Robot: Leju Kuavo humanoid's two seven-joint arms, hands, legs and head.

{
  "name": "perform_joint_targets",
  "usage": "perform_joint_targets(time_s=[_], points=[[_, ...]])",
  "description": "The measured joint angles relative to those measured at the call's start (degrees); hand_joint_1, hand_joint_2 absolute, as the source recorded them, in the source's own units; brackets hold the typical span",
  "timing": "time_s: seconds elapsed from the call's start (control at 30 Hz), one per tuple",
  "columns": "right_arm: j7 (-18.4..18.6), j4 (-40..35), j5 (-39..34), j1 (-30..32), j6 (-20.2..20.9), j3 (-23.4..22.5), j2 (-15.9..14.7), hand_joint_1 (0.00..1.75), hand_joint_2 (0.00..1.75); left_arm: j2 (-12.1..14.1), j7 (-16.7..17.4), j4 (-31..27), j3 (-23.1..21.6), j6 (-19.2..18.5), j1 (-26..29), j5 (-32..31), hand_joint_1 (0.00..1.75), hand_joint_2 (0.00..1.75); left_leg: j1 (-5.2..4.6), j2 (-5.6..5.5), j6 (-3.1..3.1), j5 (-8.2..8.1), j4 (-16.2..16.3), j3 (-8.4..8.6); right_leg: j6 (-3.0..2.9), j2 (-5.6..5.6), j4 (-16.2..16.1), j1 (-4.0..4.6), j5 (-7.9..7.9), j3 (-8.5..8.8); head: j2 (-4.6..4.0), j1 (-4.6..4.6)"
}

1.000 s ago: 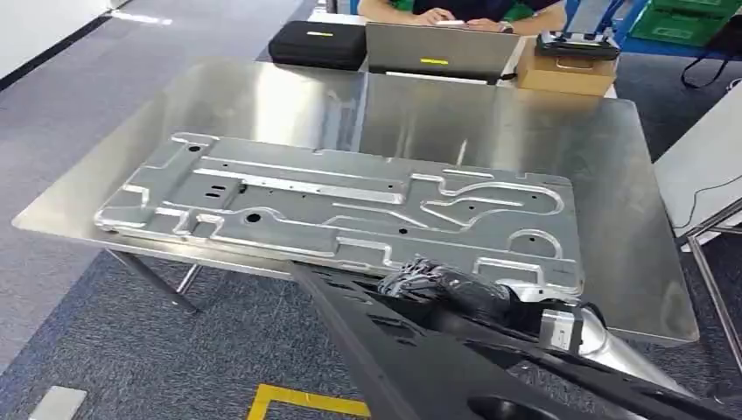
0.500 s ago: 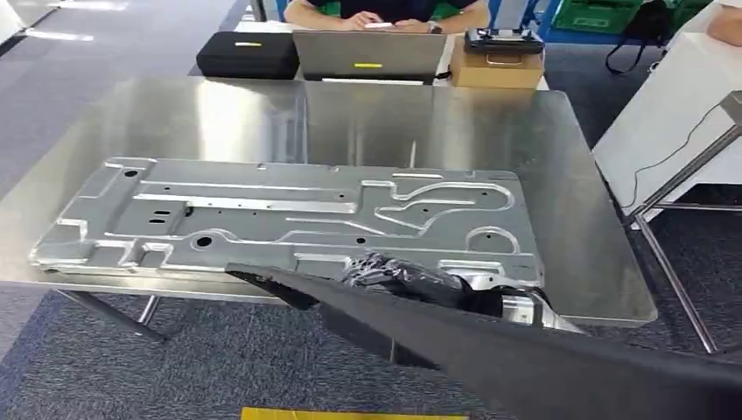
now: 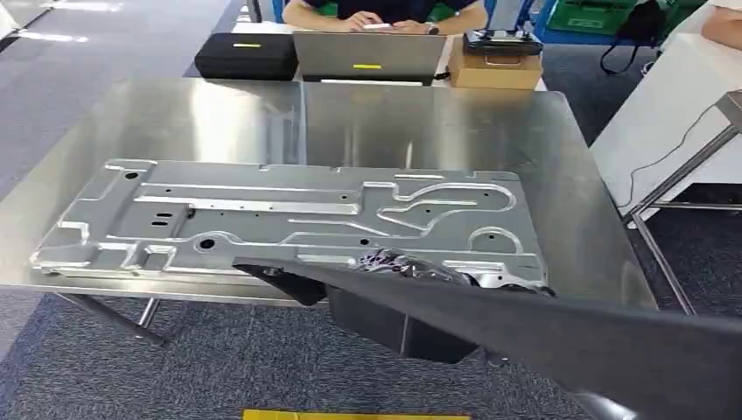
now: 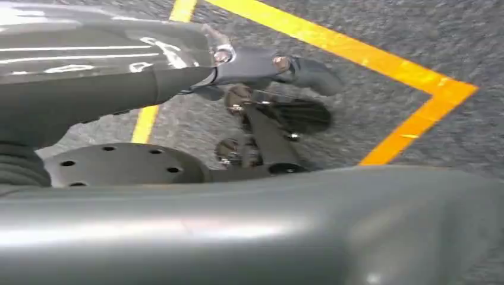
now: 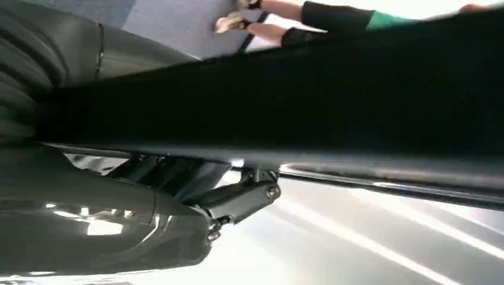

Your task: Take the parts from the cabinet and place them on the table.

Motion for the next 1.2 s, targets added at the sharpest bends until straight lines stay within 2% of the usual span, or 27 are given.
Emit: perform_joint_targets(time_s=[0.07,0.1,0.13,0.17,0.2,0.23,0.27,0.3,0.33,0.4,0.43,0.5,0.53,0.7,0.8,1.0,1.2], points=[[0.26,0.07,0.07,-0.19,-0.09,0.00,0.02,1.75,1.75,0.00,-0.11,0.00,-0.09,-0.13,-0.12,-0.15,0.00,1.75,0.11,0.41,-0.50,0.01,-0.27,0.31,-0.64,0.49,-0.18,-0.03,0.14,0.03,0.00,0.04],[0.48,0.11,0.09,-0.47,-0.22,0.00,0.24,1.75,1.75,0.04,-0.17,0.00,-0.15,-0.13,-0.20,-0.24,0.00,1.75,0.22,0.09,-1.01,-0.70,0.19,0.26,-0.98,0.45,-0.38,-0.42,0.36,0.17,0.00,0.04],[0.81,0.20,0.11,-0.93,-0.39,0.02,0.33,1.75,1.75,0.04,-0.26,0.00,-0.24,-0.13,-0.24,-0.31,0.00,1.75,0.28,-0.29,-1.42,-2.14,1.95,-0.48,-1.18,0.56,-0.38,-0.53,0.38,0.16,0.00,-0.07],[1.01,0.42,0.26,-1.19,-0.81,0.04,0.48,1.75,1.75,0.04,-0.26,0.00,-0.26,-0.13,-0.25,-0.33,0.00,1.75,0.47,-0.44,-1.70,-4.18,5.41,-2.01,-1.41,0.63,-0.38,-0.56,0.38,0.16,0.00,-0.04],[1.39,0.61,0.91,-1.29,-1.65,0.04,0.65,1.75,1.75,0.04,-0.26,0.00,-0.28,-0.13,-0.22,-0.33,0.00,1.75,0.61,-0.50,-1.98,-6.36,10.21,-4.29,-1.44,0.77,-0.38,-0.55,0.36,0.15,0.00,-0.02],[1.81,0.87,1.96,-1.43,-2.47,0.04,0.74,1.75,1.75,0.04,-0.26,0.00,-0.31,-0.13,-0.16,-0.31,0.00,1.75,0.69,-0.54,-2.12,-7.78,14.39,-6.31,-1.45,0.94,-0.37,-0.54,0.34,0.14,0.00,-0.02],[2.34,1.16,2.98,-1.63,-3.28,0.11,0.81,1.75,1.75,0.04,-0.28,0.00,-0.33,-0.11,-0.11,-0.31,0.00,1.75,0.73,-0.56,-2.20,-7.88,16.43,-7.39,-1.44,1.05,-0.37,-0.54,0.33,0.15,0.00,-0.02],[2.82,1.55,4.16,-1.99,-4.33,0.13,0.94,1.75,1.75,0.04,-0.31,0.00,-0.33,-0.11,-0.07,-0.31,0.00,1.75,0.76,-0.56,-2.18,-6.92,15.96,-7.32,-1.43,1.23,-0.36,-0.55,0.32,0.19,0.00,-0.02],[3.37,2.05,5.41,-2.49,-5.63,0.15,1.16,1.75,1.75,0.04,-0.37,0.00,-0.33,-0.09,-0.04,-0.28,0.00,1.75,0.80,-0.57,-2.02,-4.38,12.62,-6.01,-1.41,1.48,-0.35,-0.56,0.31,0.25,0.00,-0.02],[4.59,2.65,8.20,-3.51,-7.39,0.33,1.49,1.75,1.75,0.07,-0.55,0.00,-0.33,0.07,-0.10,-0.11,0.00,1.75,0.79,-0.72,-1.52,0.76,3.22,-1.89,-1.18,1.77,-0.35,-0.57,0.17,0.49,0.00,-0.02],[5.50,3.40,9.70,-4.29,-8.50,0.54,1.79,1.75,1.75,0.07,-0.77,0.00,-0.33,0.07,-0.10,0.00,0.00,1.75,0.60,-1.14,-1.16,0.69,0.91,-0.72,-0.88,1.88,-0.33,-0.35,0.07,0.44,0.00,0.02],[7.57,4.89,12.88,-5.96,-10.33,1.24,2.05,1.75,1.75,0.05,-0.90,0.00,-0.33,0.07,-0.27,0.02,0.00,1.75,0.44,-1.09,-0.90,0.57,-0.12,-0.65,-0.25,2.18,-0.25,-0.25,0.23,0.04,0.00,0.13],[8.81,6.04,14.56,-6.97,-11.44,1.86,2.21,1.75,1.75,-0.02,-0.90,0.00,-0.33,0.04,-0.32,0.04,0.00,1.75,0.55,-1.08,-1.11,0.71,-0.43,-0.63,-0.84,2.24,-0.15,-0.22,-0.07,0.09,0.00,0.37],[13.75,13.56,23.11,-13.61,-16.18,6.02,4.31,1.75,1.75,-0.15,-0.87,0.00,-0.46,-0.26,-0.54,-0.88,0.00,1.75,0.41,-1.12,-0.84,0.72,-0.42,-0.66,-0.23,2.18,-0.88,-0.31,0.38,0.44,0.00,0.94],[16.33,21.32,26.47,-18.94,-17.81,9.64,6.82,1.75,1.75,-0.31,-0.74,0.00,-1.29,-0.72,-0.84,-2.21,0.00,1.75,0.35,-1.13,-0.76,0.74,-0.36,-0.66,-0.01,2.16,-0.98,-0.35,0.51,0.47,0.00,1.27],[17.64,34.70,29.31,-26.31,-21.03,14.01,11.32,1.75,1.75,-0.33,-0.20,0.00,-2.65,-0.87,-0.92,-3.39,0.00,1.75,0.35,-1.13,-0.68,0.79,-0.33,-0.65,0.07,2.13,-0.98,-0.31,0.55,0.41,0.00,1.31],[19.91,43.25,32.93,-30.38,-25.07,15.02,13.86,1.75,1.75,-0.44,0.44,0.00,-3.34,-0.79,-0.87,-4.00,0.00,1.75,0.50,-1.13,-0.67,0.80,-0.34,-0.65,0.07,2.14,-0.94,-0.18,0.55,0.35,0.00,1.31]])
